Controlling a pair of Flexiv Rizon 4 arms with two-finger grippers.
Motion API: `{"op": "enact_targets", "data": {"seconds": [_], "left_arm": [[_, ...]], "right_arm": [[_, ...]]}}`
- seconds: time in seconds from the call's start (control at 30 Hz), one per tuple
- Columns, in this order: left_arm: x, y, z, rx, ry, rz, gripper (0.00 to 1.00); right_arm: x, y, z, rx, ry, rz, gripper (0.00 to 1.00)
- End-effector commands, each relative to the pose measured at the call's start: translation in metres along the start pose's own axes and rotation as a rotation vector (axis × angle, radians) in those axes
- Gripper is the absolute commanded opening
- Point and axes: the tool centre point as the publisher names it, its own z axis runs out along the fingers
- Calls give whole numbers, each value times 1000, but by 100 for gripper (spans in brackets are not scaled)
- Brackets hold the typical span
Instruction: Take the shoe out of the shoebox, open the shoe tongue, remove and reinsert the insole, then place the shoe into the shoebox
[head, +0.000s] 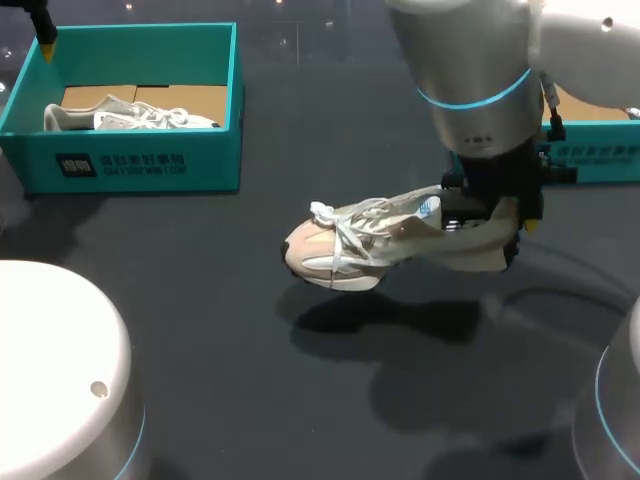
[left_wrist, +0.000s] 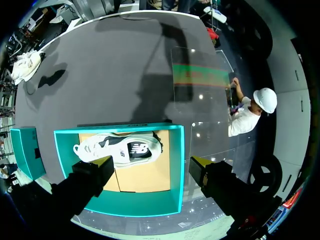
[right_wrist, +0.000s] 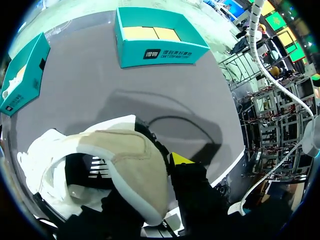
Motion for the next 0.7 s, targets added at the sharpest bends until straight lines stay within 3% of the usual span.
{"op": "enact_targets", "data": {"seconds": [0.03,0.17,0.5,0.7], "left_arm": [[0,-1,0,-1,1,1,100],[0,-1,0,-1,1,1,100],[0,-1,0,-1,1,1,100],[0,-1,0,-1,1,1,100]], "right_arm": [[13,-10,4,-5,-6,-17,0],[36,-26,17,-28,-16,-44,0],[72,-49,51,-21,29,-29,0],[74,-51,54,-14,43,-25,0]]}}
